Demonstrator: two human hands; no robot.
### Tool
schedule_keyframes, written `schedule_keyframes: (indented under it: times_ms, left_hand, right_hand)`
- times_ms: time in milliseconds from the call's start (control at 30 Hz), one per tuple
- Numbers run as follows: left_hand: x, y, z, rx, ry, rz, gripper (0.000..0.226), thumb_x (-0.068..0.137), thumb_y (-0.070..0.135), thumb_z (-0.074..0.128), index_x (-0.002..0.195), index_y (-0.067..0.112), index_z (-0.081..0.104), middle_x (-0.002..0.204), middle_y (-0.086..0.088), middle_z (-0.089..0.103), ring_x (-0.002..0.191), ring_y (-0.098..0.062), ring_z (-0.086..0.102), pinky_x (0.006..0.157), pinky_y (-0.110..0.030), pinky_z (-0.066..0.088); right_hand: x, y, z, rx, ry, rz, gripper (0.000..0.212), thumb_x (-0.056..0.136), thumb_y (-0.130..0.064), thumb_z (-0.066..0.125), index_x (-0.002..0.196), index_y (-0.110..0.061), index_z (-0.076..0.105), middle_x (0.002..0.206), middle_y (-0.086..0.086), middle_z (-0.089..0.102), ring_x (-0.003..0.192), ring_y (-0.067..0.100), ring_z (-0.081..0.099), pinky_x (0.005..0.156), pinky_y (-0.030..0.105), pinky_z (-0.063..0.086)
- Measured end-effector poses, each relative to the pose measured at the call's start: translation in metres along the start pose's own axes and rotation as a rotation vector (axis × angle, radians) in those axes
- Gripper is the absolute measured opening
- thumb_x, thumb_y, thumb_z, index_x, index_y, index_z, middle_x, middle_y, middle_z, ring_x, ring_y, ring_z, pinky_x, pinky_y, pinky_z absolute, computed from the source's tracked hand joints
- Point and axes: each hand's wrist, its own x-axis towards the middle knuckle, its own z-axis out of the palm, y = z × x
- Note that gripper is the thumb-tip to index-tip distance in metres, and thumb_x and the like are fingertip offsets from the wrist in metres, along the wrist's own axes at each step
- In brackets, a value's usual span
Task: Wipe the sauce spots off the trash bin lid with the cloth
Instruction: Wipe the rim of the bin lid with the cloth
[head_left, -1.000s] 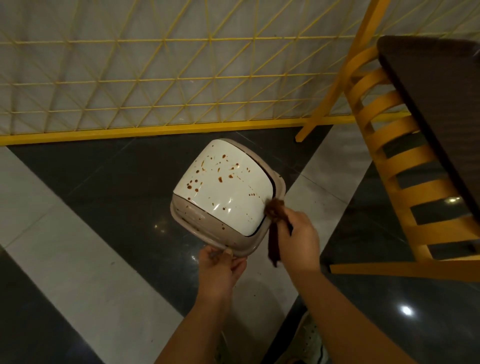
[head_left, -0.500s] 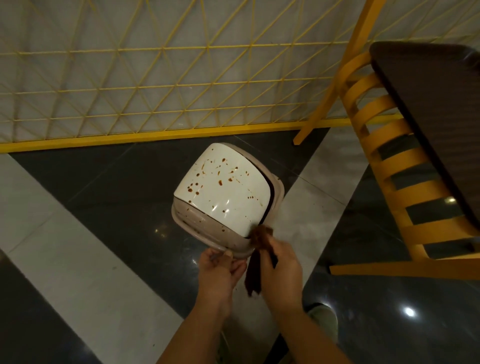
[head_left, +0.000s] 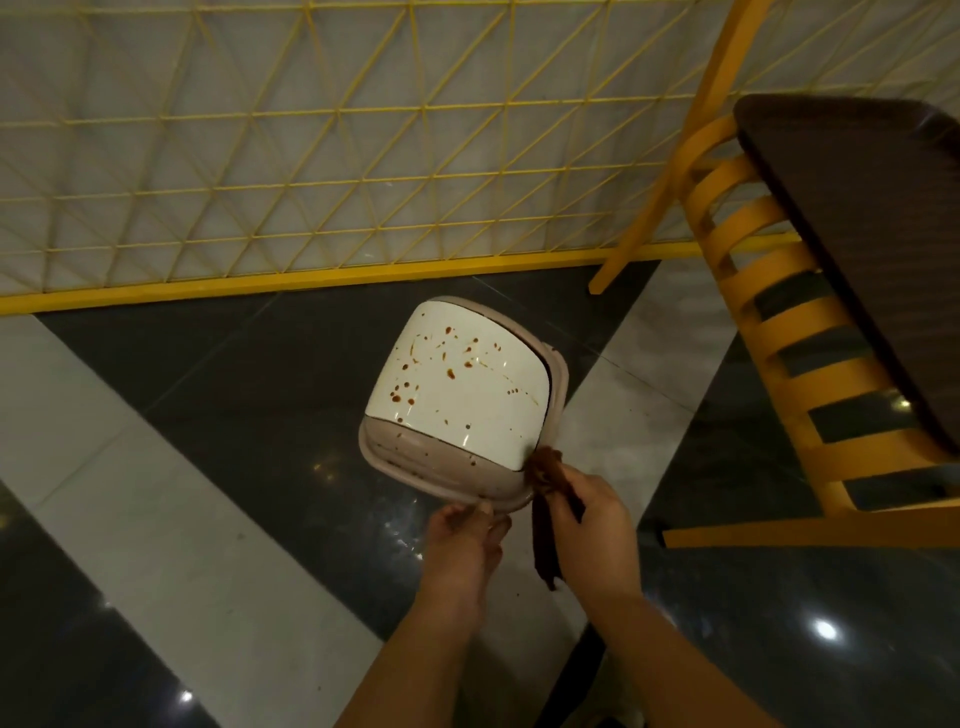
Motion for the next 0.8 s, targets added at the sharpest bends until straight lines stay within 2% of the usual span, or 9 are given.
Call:
schedule_keyframes:
  times_ms: [100,233,300,433,533,567,633,700,800]
  left_hand:
    - [0.001,0.020,-0.021,0.000,-0.016,-0.034,0.036,0.086,0.015,0.070,0.119,0.014,0.057,0.114,-0.013,0.068,0.106,-0.026,0.064,0.103,-0.046,0.043]
    - [0.006,0.051,-0.050,-0.195,0.114,0.069,0.047,0.087,0.005,0.065,0.132,0.013,0.053,0.121,-0.014,0.066,0.112,-0.026,0.063,0.105,-0.043,0.044]
    - [0.007,0.055,-0.046,-0.254,0.116,0.104,0.040,0.091,0.007,0.061,0.130,0.012,0.055,0.120,-0.014,0.067,0.110,-0.025,0.064,0.102,-0.041,0.047]
    - [0.007,0.052,-0.039,-0.281,0.158,0.046,0.031,0.094,0.007,0.058,0.124,0.009,0.055,0.117,-0.017,0.066,0.105,-0.027,0.065,0.090,-0.038,0.052]
    - [-0.001,0.047,-0.036,-0.268,0.145,0.006,0.031,0.094,0.004,0.056,0.125,0.006,0.055,0.117,-0.018,0.066,0.105,-0.027,0.066,0.085,-0.037,0.054]
    - [-0.005,0.044,-0.033,-0.268,0.145,0.003,0.031,0.094,0.003,0.056,0.125,0.005,0.055,0.117,-0.019,0.066,0.105,-0.028,0.065,0.087,-0.039,0.054]
    - [-0.012,0.039,-0.031,-0.280,0.158,0.016,0.030,0.095,0.002,0.054,0.125,0.005,0.055,0.117,-0.019,0.066,0.106,-0.028,0.065,0.091,-0.041,0.053]
    - [-0.014,0.037,-0.032,-0.286,0.170,0.033,0.024,0.096,0.001,0.051,0.119,0.006,0.056,0.115,-0.019,0.066,0.105,-0.028,0.065,0.090,-0.041,0.053]
    - [-0.013,0.033,-0.029,-0.286,0.154,0.043,0.018,0.096,-0.001,0.050,0.107,0.008,0.061,0.114,-0.020,0.066,0.104,-0.028,0.065,0.089,-0.040,0.052]
  right_hand:
    - [0.009,-0.003,-0.007,-0.082,-0.014,-0.028,0.031,0.094,-0.018,0.053,0.121,-0.031,0.061,0.102,-0.004,0.061,0.086,0.011,0.058,0.077,0.020,0.047]
    - [0.010,-0.007,-0.012,-0.169,-0.034,-0.033,0.035,0.095,-0.019,0.051,0.126,-0.032,0.056,0.110,-0.003,0.060,0.087,0.007,0.052,0.075,0.016,0.041]
    - [0.010,-0.006,-0.012,-0.179,-0.038,-0.038,0.035,0.095,-0.019,0.051,0.127,-0.033,0.056,0.111,-0.002,0.061,0.088,0.009,0.053,0.075,0.018,0.042]
    - [0.010,-0.006,-0.010,-0.165,0.005,-0.046,0.035,0.095,-0.017,0.051,0.127,-0.031,0.056,0.110,-0.001,0.061,0.089,0.010,0.055,0.078,0.020,0.046]
    - [0.001,-0.010,0.001,-0.045,0.077,0.019,0.035,0.095,-0.019,0.051,0.128,-0.029,0.055,0.110,-0.002,0.058,0.091,0.009,0.055,0.085,0.023,0.047]
    - [-0.006,-0.012,0.006,0.002,0.102,0.047,0.035,0.095,-0.020,0.052,0.129,-0.028,0.054,0.109,-0.004,0.056,0.090,0.007,0.055,0.086,0.022,0.048]
    - [-0.019,-0.016,0.014,0.065,0.127,0.065,0.036,0.094,-0.020,0.053,0.129,-0.027,0.054,0.108,-0.006,0.054,0.088,0.001,0.052,0.082,0.009,0.043]
    - [-0.022,-0.015,0.015,0.076,0.101,0.036,0.035,0.093,-0.019,0.055,0.128,-0.026,0.055,0.106,-0.008,0.054,0.088,0.000,0.052,0.077,0.004,0.038]
    - [0.000,-0.009,0.001,-0.004,0.038,0.006,0.029,0.094,-0.023,0.054,0.122,-0.028,0.060,0.104,-0.005,0.057,0.089,0.007,0.056,0.083,0.015,0.045]
